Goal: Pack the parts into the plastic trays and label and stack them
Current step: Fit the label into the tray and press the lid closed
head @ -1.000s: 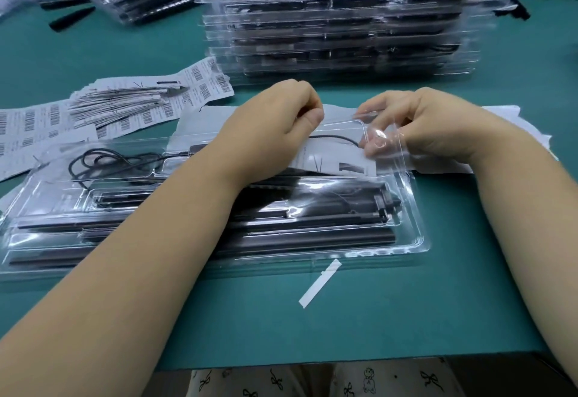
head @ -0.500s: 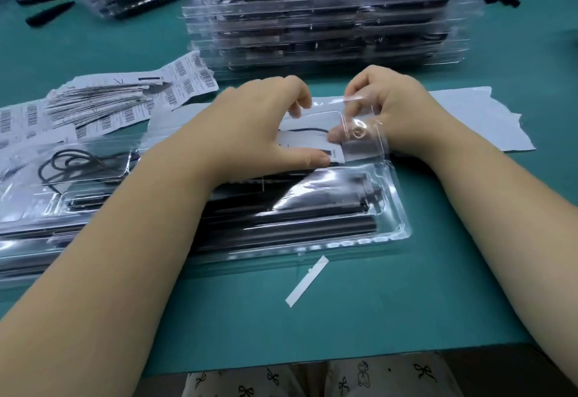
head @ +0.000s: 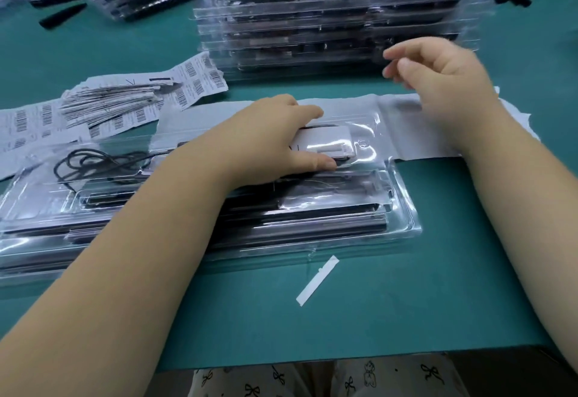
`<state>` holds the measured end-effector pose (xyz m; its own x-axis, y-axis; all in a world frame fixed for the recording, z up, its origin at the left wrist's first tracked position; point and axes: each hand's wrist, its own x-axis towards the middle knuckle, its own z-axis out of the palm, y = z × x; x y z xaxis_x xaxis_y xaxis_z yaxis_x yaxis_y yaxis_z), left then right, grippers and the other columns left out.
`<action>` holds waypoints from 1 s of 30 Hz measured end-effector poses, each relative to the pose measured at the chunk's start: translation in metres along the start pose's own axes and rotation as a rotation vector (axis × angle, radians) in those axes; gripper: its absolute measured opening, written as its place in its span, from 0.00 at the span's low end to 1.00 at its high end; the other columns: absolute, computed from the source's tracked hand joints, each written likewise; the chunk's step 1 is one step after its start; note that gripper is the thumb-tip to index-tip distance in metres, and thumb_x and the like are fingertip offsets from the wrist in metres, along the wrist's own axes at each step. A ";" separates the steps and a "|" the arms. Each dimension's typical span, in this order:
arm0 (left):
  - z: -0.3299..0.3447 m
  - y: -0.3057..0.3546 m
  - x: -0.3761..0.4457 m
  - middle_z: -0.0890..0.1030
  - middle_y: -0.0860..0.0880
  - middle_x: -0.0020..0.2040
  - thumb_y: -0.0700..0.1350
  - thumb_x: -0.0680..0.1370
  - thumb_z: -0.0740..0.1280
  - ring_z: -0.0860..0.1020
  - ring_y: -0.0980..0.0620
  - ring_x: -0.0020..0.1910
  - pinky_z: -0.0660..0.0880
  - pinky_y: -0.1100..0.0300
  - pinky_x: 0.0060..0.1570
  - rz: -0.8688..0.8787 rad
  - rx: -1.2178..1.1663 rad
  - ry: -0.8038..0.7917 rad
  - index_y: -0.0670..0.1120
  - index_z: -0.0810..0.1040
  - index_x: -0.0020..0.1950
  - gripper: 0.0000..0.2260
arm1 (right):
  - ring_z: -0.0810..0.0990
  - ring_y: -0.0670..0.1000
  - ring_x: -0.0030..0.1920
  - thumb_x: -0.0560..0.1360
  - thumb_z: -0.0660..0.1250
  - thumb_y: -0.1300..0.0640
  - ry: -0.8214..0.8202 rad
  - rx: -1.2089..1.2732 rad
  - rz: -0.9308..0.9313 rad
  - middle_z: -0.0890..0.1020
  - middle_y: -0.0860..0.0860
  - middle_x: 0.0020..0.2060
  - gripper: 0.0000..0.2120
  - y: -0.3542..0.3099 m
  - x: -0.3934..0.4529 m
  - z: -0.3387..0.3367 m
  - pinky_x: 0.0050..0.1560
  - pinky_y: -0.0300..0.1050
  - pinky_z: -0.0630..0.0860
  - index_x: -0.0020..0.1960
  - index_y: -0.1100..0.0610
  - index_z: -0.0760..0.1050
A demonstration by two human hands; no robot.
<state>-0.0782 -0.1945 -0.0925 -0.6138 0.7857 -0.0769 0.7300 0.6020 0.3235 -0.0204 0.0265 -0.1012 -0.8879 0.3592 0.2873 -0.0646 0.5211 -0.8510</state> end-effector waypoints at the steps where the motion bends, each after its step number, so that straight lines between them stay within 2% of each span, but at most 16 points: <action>1: 0.000 0.000 0.000 0.72 0.49 0.61 0.70 0.66 0.58 0.71 0.49 0.59 0.67 0.56 0.56 0.008 0.015 0.005 0.52 0.64 0.74 0.40 | 0.77 0.38 0.42 0.78 0.62 0.59 -0.018 -0.030 -0.037 0.80 0.40 0.41 0.11 -0.002 -0.002 0.000 0.43 0.29 0.73 0.49 0.44 0.77; 4: -0.001 0.000 0.000 0.73 0.49 0.60 0.74 0.60 0.51 0.71 0.49 0.59 0.66 0.57 0.55 0.017 0.041 0.019 0.52 0.66 0.72 0.46 | 0.76 0.36 0.41 0.74 0.69 0.53 -0.214 -0.144 -0.133 0.80 0.38 0.41 0.07 -0.011 -0.008 0.007 0.45 0.28 0.72 0.46 0.40 0.77; 6: -0.001 0.001 0.000 0.73 0.50 0.60 0.74 0.59 0.49 0.71 0.49 0.59 0.66 0.57 0.55 0.019 0.073 0.017 0.52 0.67 0.71 0.45 | 0.75 0.36 0.41 0.70 0.72 0.48 -0.381 -0.244 -0.138 0.80 0.38 0.42 0.08 -0.014 -0.010 0.008 0.44 0.27 0.71 0.46 0.38 0.77; 8: -0.001 0.002 0.000 0.72 0.50 0.60 0.74 0.61 0.48 0.71 0.49 0.59 0.67 0.55 0.57 0.019 0.100 -0.009 0.52 0.67 0.71 0.44 | 0.74 0.37 0.38 0.66 0.74 0.46 -0.459 -0.278 -0.100 0.80 0.37 0.39 0.10 -0.015 -0.011 0.009 0.42 0.27 0.69 0.45 0.36 0.77; 10: -0.002 0.001 -0.002 0.73 0.49 0.57 0.72 0.67 0.48 0.71 0.49 0.57 0.69 0.51 0.57 0.006 0.073 0.006 0.52 0.71 0.68 0.38 | 0.73 0.38 0.36 0.65 0.74 0.44 -0.466 -0.304 -0.070 0.80 0.37 0.38 0.10 -0.015 -0.011 0.010 0.41 0.28 0.69 0.44 0.35 0.77; 13: -0.009 -0.010 -0.005 0.78 0.48 0.47 0.64 0.76 0.51 0.75 0.48 0.46 0.73 0.51 0.47 -0.079 0.149 0.127 0.47 0.80 0.52 0.26 | 0.73 0.34 0.34 0.66 0.73 0.43 -0.489 -0.330 -0.035 0.80 0.39 0.40 0.11 -0.017 -0.010 0.009 0.39 0.29 0.69 0.47 0.37 0.77; 14: -0.011 -0.014 -0.005 0.79 0.48 0.44 0.61 0.78 0.53 0.75 0.47 0.44 0.73 0.53 0.44 -0.126 0.180 0.139 0.46 0.80 0.48 0.23 | 0.73 0.34 0.34 0.67 0.73 0.43 -0.493 -0.348 -0.036 0.80 0.39 0.41 0.11 -0.017 -0.010 0.010 0.40 0.30 0.68 0.48 0.37 0.76; 17: -0.008 -0.017 -0.005 0.75 0.51 0.39 0.59 0.80 0.54 0.73 0.48 0.41 0.67 0.54 0.37 -0.175 0.163 0.142 0.46 0.75 0.47 0.19 | 0.72 0.32 0.35 0.67 0.71 0.42 -0.488 -0.387 -0.039 0.79 0.38 0.41 0.16 -0.018 -0.012 0.010 0.37 0.25 0.66 0.53 0.39 0.74; 20: -0.007 -0.017 -0.005 0.71 0.55 0.38 0.58 0.80 0.53 0.70 0.50 0.39 0.62 0.56 0.33 -0.164 0.128 0.184 0.50 0.71 0.47 0.15 | 0.73 0.34 0.32 0.64 0.72 0.40 -0.443 -0.312 0.030 0.80 0.38 0.36 0.14 -0.020 -0.012 0.007 0.33 0.23 0.67 0.47 0.41 0.77; 22: -0.011 -0.019 -0.005 0.72 0.54 0.38 0.59 0.80 0.53 0.71 0.52 0.37 0.63 0.56 0.33 -0.165 0.081 0.199 0.50 0.71 0.44 0.16 | 0.71 0.40 0.25 0.66 0.72 0.43 -0.459 -0.181 0.125 0.80 0.41 0.30 0.12 -0.022 -0.013 0.004 0.27 0.29 0.68 0.44 0.48 0.80; 24: -0.014 -0.018 -0.007 0.73 0.53 0.37 0.60 0.79 0.53 0.71 0.55 0.36 0.63 0.56 0.33 -0.169 0.059 0.245 0.50 0.70 0.42 0.17 | 0.67 0.41 0.21 0.67 0.72 0.46 -0.501 -0.024 0.259 0.81 0.46 0.27 0.14 -0.025 -0.014 0.002 0.20 0.31 0.64 0.42 0.57 0.80; 26: -0.017 -0.015 -0.009 0.74 0.52 0.35 0.66 0.76 0.53 0.71 0.56 0.35 0.62 0.57 0.31 -0.171 0.064 0.317 0.49 0.70 0.41 0.21 | 0.64 0.43 0.20 0.62 0.70 0.44 -0.545 0.112 0.394 0.81 0.52 0.28 0.19 -0.027 -0.015 0.001 0.19 0.30 0.59 0.39 0.61 0.77; 28: -0.018 -0.010 -0.013 0.74 0.53 0.32 0.75 0.66 0.53 0.71 0.55 0.33 0.63 0.57 0.30 -0.161 0.049 0.347 0.49 0.70 0.38 0.29 | 0.63 0.43 0.19 0.61 0.69 0.45 -0.633 0.172 0.434 0.81 0.56 0.28 0.17 -0.029 -0.016 0.000 0.18 0.28 0.57 0.36 0.60 0.77; 30: -0.019 -0.005 -0.016 0.73 0.54 0.30 0.78 0.58 0.53 0.71 0.55 0.32 0.63 0.58 0.30 -0.156 0.024 0.341 0.50 0.71 0.34 0.32 | 0.64 0.43 0.19 0.60 0.69 0.47 -0.716 0.167 0.416 0.81 0.56 0.28 0.13 -0.031 -0.017 -0.002 0.17 0.27 0.57 0.32 0.58 0.78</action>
<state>-0.0777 -0.2121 -0.0749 -0.7799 0.5942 0.1966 0.6244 0.7171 0.3097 -0.0021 0.0057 -0.0792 -0.9249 -0.1101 -0.3639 0.3152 0.3132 -0.8959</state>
